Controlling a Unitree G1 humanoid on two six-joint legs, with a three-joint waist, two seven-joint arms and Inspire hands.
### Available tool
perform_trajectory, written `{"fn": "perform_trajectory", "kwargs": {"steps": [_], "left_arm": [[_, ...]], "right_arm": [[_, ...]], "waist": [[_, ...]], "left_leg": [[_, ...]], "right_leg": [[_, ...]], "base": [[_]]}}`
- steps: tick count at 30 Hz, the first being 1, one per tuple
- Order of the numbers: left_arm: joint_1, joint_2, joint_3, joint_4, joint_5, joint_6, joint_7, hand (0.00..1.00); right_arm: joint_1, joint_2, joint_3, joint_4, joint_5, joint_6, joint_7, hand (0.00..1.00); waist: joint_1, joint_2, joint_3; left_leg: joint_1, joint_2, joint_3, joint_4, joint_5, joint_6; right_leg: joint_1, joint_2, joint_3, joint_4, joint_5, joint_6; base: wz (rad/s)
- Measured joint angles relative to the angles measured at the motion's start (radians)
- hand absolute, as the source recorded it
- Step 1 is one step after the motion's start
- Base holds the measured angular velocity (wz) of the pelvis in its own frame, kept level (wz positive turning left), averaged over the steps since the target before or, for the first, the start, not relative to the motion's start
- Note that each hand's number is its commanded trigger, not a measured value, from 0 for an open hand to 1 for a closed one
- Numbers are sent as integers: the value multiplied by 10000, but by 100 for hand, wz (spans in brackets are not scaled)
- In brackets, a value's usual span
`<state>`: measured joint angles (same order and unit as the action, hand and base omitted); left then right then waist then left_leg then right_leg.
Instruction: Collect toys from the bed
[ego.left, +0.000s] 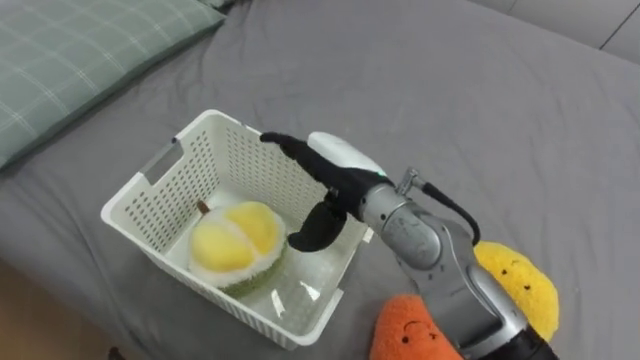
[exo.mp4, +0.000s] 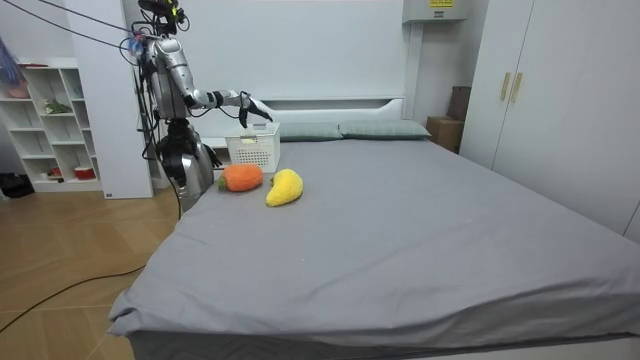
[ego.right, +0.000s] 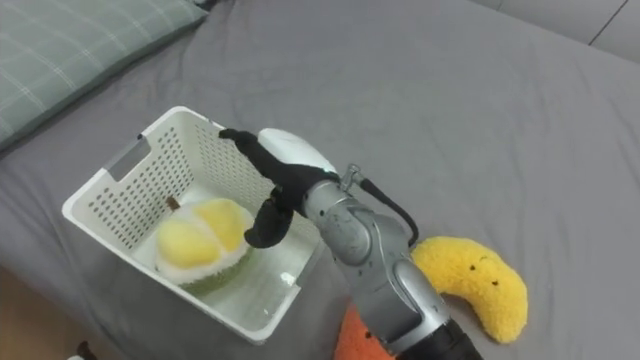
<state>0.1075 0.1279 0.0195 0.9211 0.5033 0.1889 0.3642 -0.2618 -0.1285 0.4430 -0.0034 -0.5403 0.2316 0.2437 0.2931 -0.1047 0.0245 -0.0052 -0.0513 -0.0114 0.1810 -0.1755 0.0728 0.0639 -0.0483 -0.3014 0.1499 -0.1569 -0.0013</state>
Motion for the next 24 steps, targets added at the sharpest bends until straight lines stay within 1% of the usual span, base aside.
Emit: {"fn": "perform_trajectory", "kwargs": {"steps": [1, 2, 3, 4, 5, 6, 8, 9, 10, 11, 12, 13, 14, 16, 17, 18, 19, 20, 21, 23, 24], "left_arm": [[58, -20, 98, -31, 30, -2, 13, 0], [71, -28, 173, -35, 29, -4, 21, 0], [113, -25, 271, -31, 11, -9, 71, 0], [244, -32, 391, -29, 4, -65, 200, 0], [412, -28, 426, -31, -6, -92, 276, 0], [510, -31, 433, -32, -20, -97, 296, 0], [829, -60, 509, -35, -28, -177, 379, 0], [877, -61, 570, -33, -35, -198, 379, 0], [936, -61, 674, 43, -37, -220, 393, 0], [1091, -82, 834, 91, 36, -251, 405, 0], [1166, -118, 964, 76, 64, -259, 420, 0], [1256, -166, 1098, 4, 108, -260, 463, 0], [1286, -182, 1149, -23, 110, -262, 464, 0], [1514, -187, 1242, -107, 107, -211, 476, 0], [1549, -137, 1239, -107, 93, -172, 490, 0], [1558, -104, 1238, -107, 93, -162, 491, 0], [1572, -35, 1240, -109, 94, -154, 491, 0], [1569, 45, 1244, -109, 98, -150, 491, 0], [1564, 85, 1243, -108, 97, -150, 491, 0], [1453, 145, 1223, -100, 94, -149, 488, 0], [1424, 156, 1195, -100, 96, -149, 488, 0]], "right_arm": [[106, -6, -242, -12, 32, -38, -273, 0], [155, -6, -398, -25, 117, -71, -394, 0], [314, -12, -796, -23, 404, -208, -725, 0], [488, -28, -1147, -24, 603, -290, -1098, 0], [692, -67, -1493, -23, 658, -379, -1470, 0], [807, -91, -1651, -12, 657, -422, -1662, 0], [1272, -358, -2195, 69, 725, -636, -2326, 0], [1344, -435, -2307, 189, 820, -700, -2486, 0], [1436, -585, -2502, 608, 1081, -773, -2744, 0], [1518, -652, -2777, 1168, 1199, -830, -2867, 0], [1534, -665, -2974, 1507, 1230, -842, -2931, 0], [1542, -702, -3366, 2084, 1254, -800, -3001, 0], [1543, -741, -3543, 2350, 1254, -764, -3050, 0], [1559, -1058, -3870, 3389, 1408, -748, -3459, 0], [1558, -1308, -3872, 3992, 1451, -748, -3674, 0], [1552, -1399, -3882, 4316, 1432, -751, -3749, 0], [1544, -1547, -3906, 4983, 1429, -753, -3870, 0], [1499, -1630, -3930, 5662, 1429, -750, -3999, 0], [1412, -1657, -3927, 6055, 1427, -751, -4043, 0], [819, -1823, -3914, 7502, 1441, -739, -4143, 0], [633, -1877, -3910, 7910, 1446, -740, -4157, 0]], "waist": [[-141, -27, -37], [-189, -47, -52], [-306, 8, -20], [-445, 12, -38], [-591, 66, -45], [-685, 100, -66], [-962, 161, -171], [-1025, 159, -175], [-1193, 179, -172], [-1293, 201, -210], [-1356, 178, -249], [-1414, 150, -269], [-1441, 145, -273], [-1519, 89, -290], [-1533, 12, -270], [-1536, -14, -257], [-1544, -62, -248], [-1529, -160, -292], [-1495, -176, -298], [-1474, -177, -268], [-1475, -164, -262]], "left_leg": [[8, -1, -14, -21, 0, 1], [12, -3, -16, -46, 0, 2], [40, -4, -21, -58, 1, 3], [139, -5, -8, -49, 5, 9], [251, -3, 21, -55, 4, 10], [293, -3, 28, -64, 3, 12], [362, -6, 102, -90, 7, 21], [394, -7, 102, -90, 9, 24], [501, -1, 156, -130, 10, 25], [527, 10, 197, -153, 7, 24], [526, 14, 221, -152, 6, 24], [514, 24, 264, -144, 7, 22], [514, 29, 294, -138, 7, 22], [551, 44, 373, -122, 7, 23], [530, 43, 359, -96, 8, 22], [500, 43, 346, -67, 8, 22], [418, 36, 300, 2, 4, 24], [302, 31, 273, 50, 4, 25], [238, 35, 268, 69, 3, 25], [-135, 33, 274, 196, 14, 42], [-235, 32, 272, 203, 29, 59]], "right_leg": [[22, -6, -8, 0, 1, 3], [27, -6, -2, 1, 2, 4], [60, -6, -1, 1, 3, 5], [133, -6, 21, 3, 5, 8], [221, -5, 36, -2, 8, 14], [256, -5, 51, -2, 13, 21], [292, -12, 154, -2, 23, 37], [321, -14, 165, -2, 24, 39], [410, -5, 245, -1, 24, 39], [436, -1, 273, 3, 24, 39], [430, -3, 278, 9, 23, 40], [394, -3, 326, 30, 24, 39], [379, -5, 375, 43, 25, 36], [362, -11, 497, 90, 32, 26], [363, -9, 462, 101, 33, 24], [362, -4, 422, 99, 34, 22], [338, -3, 324, 98, 36, 19], [261, -12, 241, 104, 43, 13], [185, -9, 258, 134, 46, 8], [-187, -25, 268, 258, 89, -7], [-296, -29, 261, 261, 118, -10]], "base": [[-4], [0], [0], [-4], [-5], [-9], [-9], [-7], [-7], [-9], [-9], [-9], [-15], [-12], [0], [13], [16], [11], [0], [-2], [0]]}}
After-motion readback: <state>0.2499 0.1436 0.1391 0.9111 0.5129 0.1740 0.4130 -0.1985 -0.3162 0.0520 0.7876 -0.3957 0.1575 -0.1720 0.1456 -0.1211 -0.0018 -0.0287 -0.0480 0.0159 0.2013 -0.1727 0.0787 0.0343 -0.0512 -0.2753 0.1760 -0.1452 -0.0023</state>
